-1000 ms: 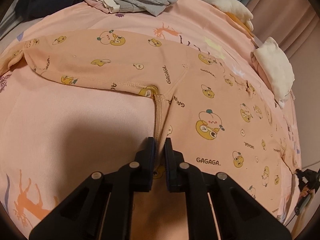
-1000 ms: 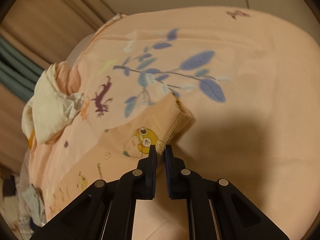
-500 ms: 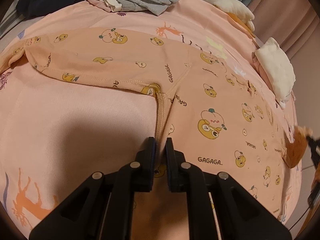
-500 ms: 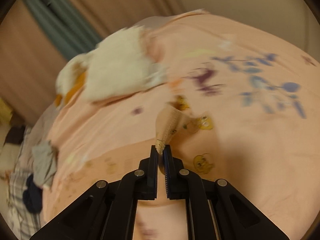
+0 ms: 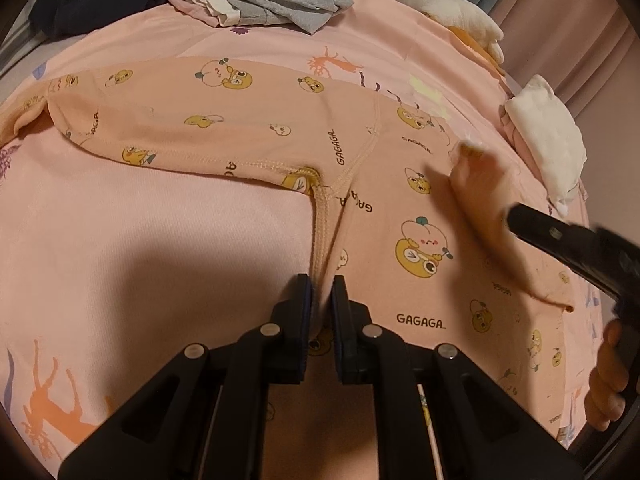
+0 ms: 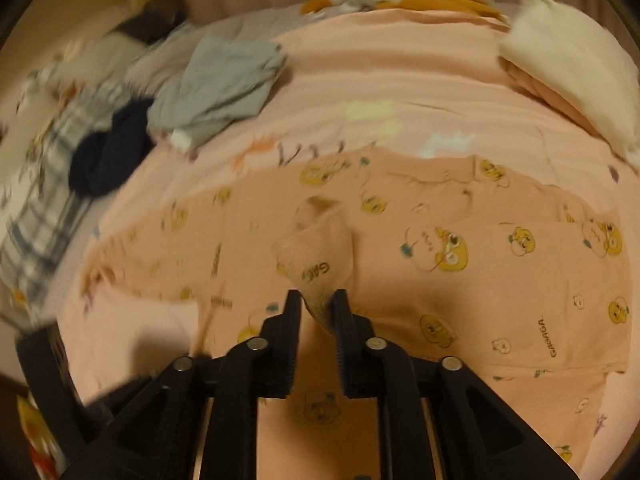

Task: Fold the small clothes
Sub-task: 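Fold the held sleeve across the garment body with the right tool and release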

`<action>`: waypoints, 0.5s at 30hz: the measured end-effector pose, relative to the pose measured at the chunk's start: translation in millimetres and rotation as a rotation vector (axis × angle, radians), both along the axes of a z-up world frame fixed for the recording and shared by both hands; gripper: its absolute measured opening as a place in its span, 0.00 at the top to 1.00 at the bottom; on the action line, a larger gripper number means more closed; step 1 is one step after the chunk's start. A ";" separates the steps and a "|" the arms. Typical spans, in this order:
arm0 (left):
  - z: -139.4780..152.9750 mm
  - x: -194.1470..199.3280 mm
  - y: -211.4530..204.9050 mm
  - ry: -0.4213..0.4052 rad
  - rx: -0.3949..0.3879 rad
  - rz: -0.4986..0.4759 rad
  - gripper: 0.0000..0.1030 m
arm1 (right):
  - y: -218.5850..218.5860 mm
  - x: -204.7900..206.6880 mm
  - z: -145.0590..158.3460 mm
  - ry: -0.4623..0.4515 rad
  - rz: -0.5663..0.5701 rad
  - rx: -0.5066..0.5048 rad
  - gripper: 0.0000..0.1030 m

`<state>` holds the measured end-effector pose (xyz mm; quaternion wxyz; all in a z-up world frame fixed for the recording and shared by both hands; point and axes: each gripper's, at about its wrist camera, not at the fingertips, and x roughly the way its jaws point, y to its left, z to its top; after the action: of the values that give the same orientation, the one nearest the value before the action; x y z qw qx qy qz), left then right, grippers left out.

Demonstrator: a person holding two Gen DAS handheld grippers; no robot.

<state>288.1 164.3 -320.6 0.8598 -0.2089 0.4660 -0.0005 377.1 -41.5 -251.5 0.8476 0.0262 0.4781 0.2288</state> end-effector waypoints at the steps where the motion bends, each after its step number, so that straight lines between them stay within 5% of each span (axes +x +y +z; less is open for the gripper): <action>1: -0.1 -0.2 -0.1 -0.002 -0.002 0.002 0.88 | -2.7 -0.3 4.0 -0.012 0.011 -0.011 0.63; 3: 0.6 0.0 -3.0 -0.004 0.013 0.008 0.88 | -24.0 -7.9 18.3 -0.064 -0.006 -0.066 0.39; 7: 2.6 1.2 -10.7 -0.009 0.069 0.020 0.89 | -74.7 -24.8 50.7 -0.232 -0.051 -0.199 0.35; 9: 3.0 1.9 -15.5 -0.021 0.106 0.022 0.88 | -97.5 -33.0 59.9 -0.334 -0.110 -0.327 0.16; 11: 2.8 1.9 -23.0 -0.044 0.166 0.018 0.86 | -119.8 -39.8 58.4 -0.404 -0.155 -0.427 0.12; 15: 1.5 5.8 -30.0 -0.052 0.237 0.023 0.82 | -155.6 -36.1 26.8 -0.314 -0.129 -0.445 0.12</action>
<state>293.9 134.3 -319.1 0.8902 -0.1107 0.4379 0.0589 341.1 -197.1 -224.7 0.9089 -0.1661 0.3769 0.0651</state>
